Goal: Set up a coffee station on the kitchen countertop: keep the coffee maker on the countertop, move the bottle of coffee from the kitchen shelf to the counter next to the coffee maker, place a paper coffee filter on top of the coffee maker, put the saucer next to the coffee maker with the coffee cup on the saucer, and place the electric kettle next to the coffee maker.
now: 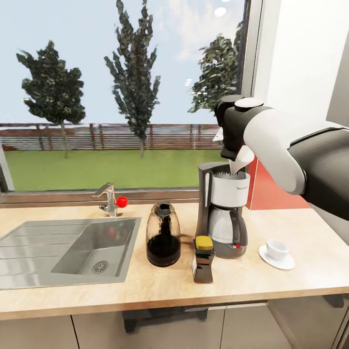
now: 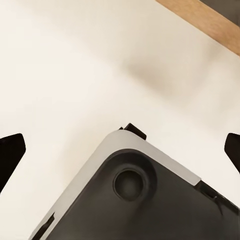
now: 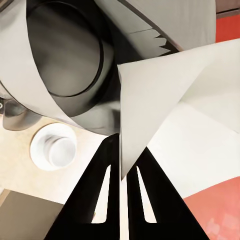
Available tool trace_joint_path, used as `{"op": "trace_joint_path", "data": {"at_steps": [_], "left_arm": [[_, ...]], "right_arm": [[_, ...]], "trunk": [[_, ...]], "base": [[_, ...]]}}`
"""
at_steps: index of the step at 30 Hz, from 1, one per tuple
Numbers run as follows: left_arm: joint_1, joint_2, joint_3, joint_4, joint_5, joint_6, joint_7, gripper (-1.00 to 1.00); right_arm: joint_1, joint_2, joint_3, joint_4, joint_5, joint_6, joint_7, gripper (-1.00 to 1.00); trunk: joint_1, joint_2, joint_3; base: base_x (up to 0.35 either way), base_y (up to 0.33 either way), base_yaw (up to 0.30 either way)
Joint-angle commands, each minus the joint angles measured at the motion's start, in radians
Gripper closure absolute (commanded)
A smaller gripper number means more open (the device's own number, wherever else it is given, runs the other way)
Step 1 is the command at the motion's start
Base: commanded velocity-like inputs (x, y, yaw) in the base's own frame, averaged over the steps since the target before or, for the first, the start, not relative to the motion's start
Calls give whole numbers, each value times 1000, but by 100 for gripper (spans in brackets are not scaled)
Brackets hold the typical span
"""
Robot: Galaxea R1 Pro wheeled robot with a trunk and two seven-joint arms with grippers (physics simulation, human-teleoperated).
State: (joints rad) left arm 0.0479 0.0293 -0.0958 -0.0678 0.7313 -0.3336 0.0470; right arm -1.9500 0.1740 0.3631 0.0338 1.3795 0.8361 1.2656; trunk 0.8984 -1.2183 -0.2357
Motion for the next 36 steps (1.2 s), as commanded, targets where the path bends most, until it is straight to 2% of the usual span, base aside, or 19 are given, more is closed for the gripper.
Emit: {"op": "trace_joint_path", "data": {"at_steps": [1, 13, 32, 33, 36], "left_arm": [[1, 0, -9, -3, 5, -1, 5, -100], [1, 0, -9, -3, 5, -1, 5, -100], [1, 1, -10, -1, 5, -1, 5, -100], [1, 1, -9, -1, 5, -1, 5, -100], [1, 1, -9, -1, 5, -1, 4, -100]], "right_arm": [[-1, 0, 2, 1, 0, 8, 3, 100], [-1, 0, 2, 1, 0, 8, 3, 100], [-2, 0, 1, 1, 0, 7, 5, 100], [-2, 0, 1, 1, 0, 6, 6, -100], [-1, 0, 0, 1, 0, 4, 6, -100]], "trunk": [[4, -8, -4], [50, -92, -42], [50, -92, -42], [50, -92, -42], [50, -92, -42]], "base": [[0, 0, 0], [0, 0, 0], [0, 0, 0], [0, 0, 0], [0, 0, 0]]}}
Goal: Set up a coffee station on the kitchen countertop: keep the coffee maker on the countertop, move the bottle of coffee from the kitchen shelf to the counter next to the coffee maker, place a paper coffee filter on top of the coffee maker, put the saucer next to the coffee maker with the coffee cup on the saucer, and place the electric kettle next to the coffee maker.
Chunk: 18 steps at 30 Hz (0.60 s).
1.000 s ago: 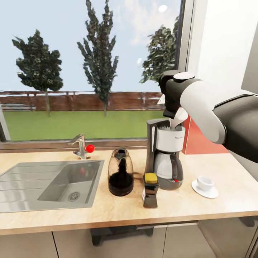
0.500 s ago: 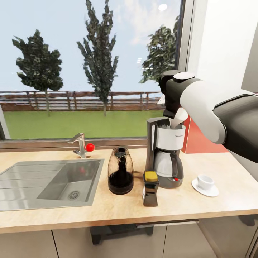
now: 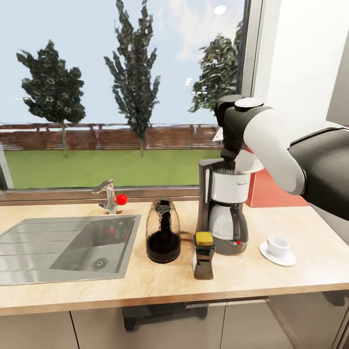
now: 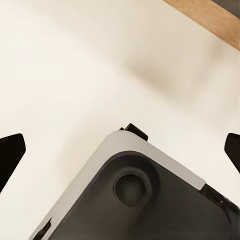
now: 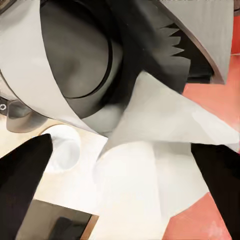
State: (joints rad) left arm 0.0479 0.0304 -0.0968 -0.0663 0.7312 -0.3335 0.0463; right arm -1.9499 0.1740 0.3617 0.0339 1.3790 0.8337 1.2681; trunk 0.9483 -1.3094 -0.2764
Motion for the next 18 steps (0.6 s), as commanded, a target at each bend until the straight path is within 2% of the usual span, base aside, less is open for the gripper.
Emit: {"op": "trace_joint_path", "data": {"at_steps": [1, 18], "left_arm": [[1, 0, -8, -3, 5, -1, 5, -100], [1, 0, -8, 6, 5, -1, 6, -100]], "right_arm": [[-2, 0, 2, 1, 0, 7, 3, -100], [-2, 0, 2, 1, -1, 10, 2, -100]], "trunk": [[0, -1, -1], [0, -1, -1]], "base": [[0, 0, 0], [0, 0, 0]]}}
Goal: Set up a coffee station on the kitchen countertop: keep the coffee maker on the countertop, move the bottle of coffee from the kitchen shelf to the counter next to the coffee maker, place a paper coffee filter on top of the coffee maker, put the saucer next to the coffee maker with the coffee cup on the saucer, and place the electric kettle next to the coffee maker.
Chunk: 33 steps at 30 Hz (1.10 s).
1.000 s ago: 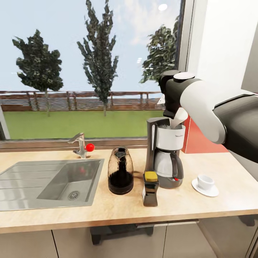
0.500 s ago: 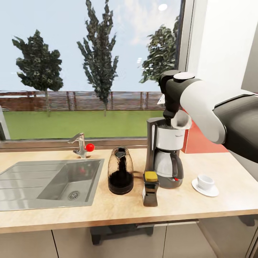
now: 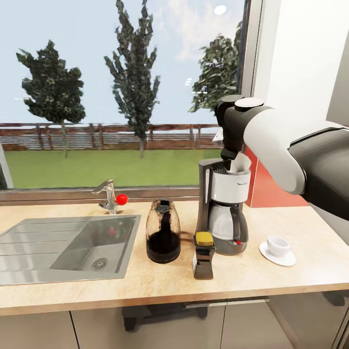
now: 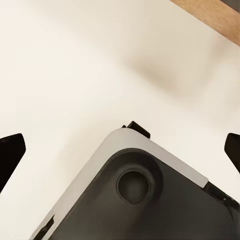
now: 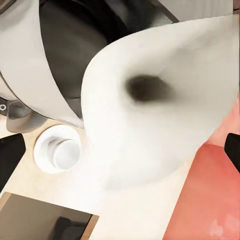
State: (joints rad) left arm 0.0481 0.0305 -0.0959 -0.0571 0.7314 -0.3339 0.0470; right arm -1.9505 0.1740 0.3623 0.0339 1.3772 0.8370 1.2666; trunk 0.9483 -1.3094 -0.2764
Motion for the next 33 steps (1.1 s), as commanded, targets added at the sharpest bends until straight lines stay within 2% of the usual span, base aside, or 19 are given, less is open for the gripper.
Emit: {"op": "trace_joint_path", "data": {"at_steps": [1, 20, 27, 33], "left_arm": [[0, 0, -9, -3, 5, -1, 5, -100], [1, 0, -8, -3, 5, -1, 5, -100], [0, -1, -8, -3, 5, 5, 5, -100], [0, -3, -8, -3, 5, 7, 4, -100]], "right_arm": [[-1, 0, 2, 1, 0, 7, 4, -100], [-2, 0, -10, -18, -23, 9, 12, -100], [-2, -52, -15, -121, -73, 22, 24, -100], [-2, -93, -16, -145, -85, 24, 29, -100]], "trunk": [[0, -1, -1], [0, -1, -1], [0, -1, -1], [0, -1, -1]], "base": [[0, 0, 0], [0, 0, 0], [-242, 0, 0], [-322, 0, 0]]}}
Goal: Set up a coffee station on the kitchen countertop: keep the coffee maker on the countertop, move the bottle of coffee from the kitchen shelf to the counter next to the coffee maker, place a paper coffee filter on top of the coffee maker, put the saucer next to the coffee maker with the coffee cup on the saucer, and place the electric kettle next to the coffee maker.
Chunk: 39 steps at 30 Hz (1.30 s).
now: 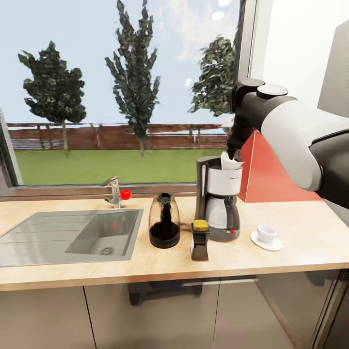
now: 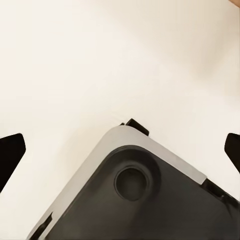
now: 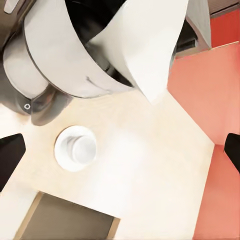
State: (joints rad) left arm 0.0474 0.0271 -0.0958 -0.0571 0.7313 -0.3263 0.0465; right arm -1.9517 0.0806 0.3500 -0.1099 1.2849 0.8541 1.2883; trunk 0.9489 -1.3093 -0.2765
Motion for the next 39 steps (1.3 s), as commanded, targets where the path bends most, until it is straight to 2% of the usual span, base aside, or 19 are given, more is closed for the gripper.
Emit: {"op": "trace_joint_path", "data": {"at_steps": [1, 6, 7, 9, 10, 14, 16, 17, 20, 23, 24, 25, 27, 31, 35, 38, 39], "left_arm": [[0, -1, -8, -3, 5, -1, 5, -100], [1, -2, -8, -3, 5, -3, 5, -100], [0, -2, -8, -3, 4, -5, 5, -100], [1, -3, -8, -3, 4, -6, 6, -100], [1, -3, -8, -3, 4, -6, 6, -100], [1, -4, -6, -3, 4, -6, 5, -100], [0, -4, -6, -3, 3, -7, 4, -100], [1, -6, -4, -4, 2, -8, 5, -100], [2, -8, -5, -4, 2, -8, 5, -100], [1, -7, -5, -4, 2, -8, 4, -100], [1, -7, -10, -7, 1, -8, 4, -100], [0, -7, -10, -8, 1, -8, 5, -100], [0, -5, -10, -11, 0, -7, 5, -100], [0, -3, -10, -14, -1, -7, 4, -100], [0, -1, -10, -15, -1, -7, 4, -100], [0, 0, -10, -18, -1, -7, 4, -100], [0, 1, -10, -24, -1, -7, 4, -100]], "right_arm": [[-1, -9, -3, -3, 7, 7, 7, -100], [0, -33, 1, -4, 7, 0, 8, -100], [0, -79, 3, -2, 7, -2, 1, -100], [0, -106, 3, 5, 7, -3, -7, -100], [0, -129, 3, 17, 5, -4, -15, -100], [0, -164, 3, 66, -1, -15, -44, -100], [0, -179, 2, 104, -14, -27, -84, -100], [125, -233, 1, 142, -137, -50, -292, -100], [226, -254, 1, 145, -207, -52, -378, -100], [320, -276, 1, 145, -276, -60, -427, -100], [543, -304, 1, 146, -487, -123, -575, -100], [573, -303, 1, 146, -516, -133, -601, -100], [620, -306, 1, 146, -559, -147, -644, -100], [647, -319, 1, 147, -590, -157, -670, -100], [661, -346, 1, 147, -603, -162, -679, -100], [711, -369, 1, 147, -634, -199, -683, -100], [745, -383, 1, 147, -661, -229, -683, -100]], "trunk": [[-1, -1, -1], [-1, -1, -1], [-1, -1, -1], [-1, -1, -1], [-1, -1, -1], [-1, -1, -1], [-1, -1, -1], [-1, -1, -1], [-1, -1, -1], [-1, -1, -1], [-1, -1, -1], [-1, -1, -1], [-1, -1, -1], [-1, -1, -1], [-1, -1, -1], [-1, -1, -1], [-1, -1, -1]], "base": [[-326, 0, 0], [-327, 0, 0], [-328, -16, 0], [-327, -53, 0], [-321, -89, 0], [-316, -105, 0], [-312, -118, 0], [-304, -128, 0], [-303, -130, 0], [-303, -132, 0], [-302, -133, 0], [-302, -133, 0], [-303, -133, 0], [-305, -130, 0], [-310, -123, 0], [-313, -117, 0], [-313, -116, 0]]}}
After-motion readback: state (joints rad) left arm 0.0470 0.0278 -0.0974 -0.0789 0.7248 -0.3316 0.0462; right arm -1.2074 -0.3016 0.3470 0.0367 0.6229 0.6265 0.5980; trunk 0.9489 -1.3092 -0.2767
